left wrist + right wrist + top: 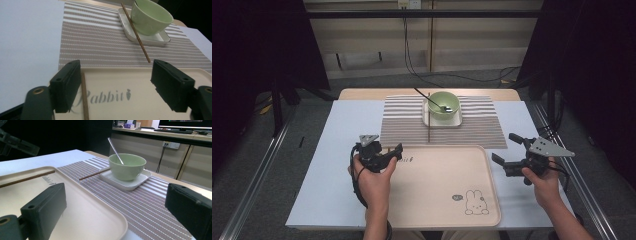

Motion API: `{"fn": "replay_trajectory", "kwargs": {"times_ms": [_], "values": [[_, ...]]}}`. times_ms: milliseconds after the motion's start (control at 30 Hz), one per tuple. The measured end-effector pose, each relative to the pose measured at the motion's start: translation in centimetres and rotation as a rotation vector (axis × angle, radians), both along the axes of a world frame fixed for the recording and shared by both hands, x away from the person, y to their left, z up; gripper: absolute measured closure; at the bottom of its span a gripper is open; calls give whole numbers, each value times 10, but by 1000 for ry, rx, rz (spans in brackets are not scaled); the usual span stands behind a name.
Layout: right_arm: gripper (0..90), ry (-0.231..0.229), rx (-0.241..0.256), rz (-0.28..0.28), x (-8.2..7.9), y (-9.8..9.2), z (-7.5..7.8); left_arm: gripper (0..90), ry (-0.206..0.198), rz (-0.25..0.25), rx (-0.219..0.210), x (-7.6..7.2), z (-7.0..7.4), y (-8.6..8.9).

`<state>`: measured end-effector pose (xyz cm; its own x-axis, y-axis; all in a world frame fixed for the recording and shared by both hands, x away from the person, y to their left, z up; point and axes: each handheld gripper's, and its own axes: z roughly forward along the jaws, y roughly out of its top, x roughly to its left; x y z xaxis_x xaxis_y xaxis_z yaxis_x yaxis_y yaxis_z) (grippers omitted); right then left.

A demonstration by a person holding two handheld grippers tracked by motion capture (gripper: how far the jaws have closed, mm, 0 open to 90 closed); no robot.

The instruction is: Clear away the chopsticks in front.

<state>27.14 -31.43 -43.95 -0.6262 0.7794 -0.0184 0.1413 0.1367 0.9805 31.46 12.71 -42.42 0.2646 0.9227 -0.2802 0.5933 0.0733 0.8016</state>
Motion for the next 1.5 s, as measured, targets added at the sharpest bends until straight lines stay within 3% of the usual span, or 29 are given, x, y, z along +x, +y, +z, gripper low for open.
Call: {"fn": "replay_trajectory", "kwargs": {"times_ms": [100,300,900,1167,1300,1500], "values": [[31,5,1,0,0,1,0,190,-28,-7,8,10,4,-3],[31,3,-3,4,-1,0,0,132,-39,-33,4,32,9,-13],[30,8,-31,4,-6,-2,0,49,-42,-102,-11,89,11,-47],[30,4,-27,5,-5,-2,0,31,-42,-130,41,110,8,-65],[30,9,-24,7,-6,-2,0,31,-35,-173,80,121,1,-76],[30,4,-25,4,-5,-2,0,53,-23,-193,72,133,-8,-88]]}}
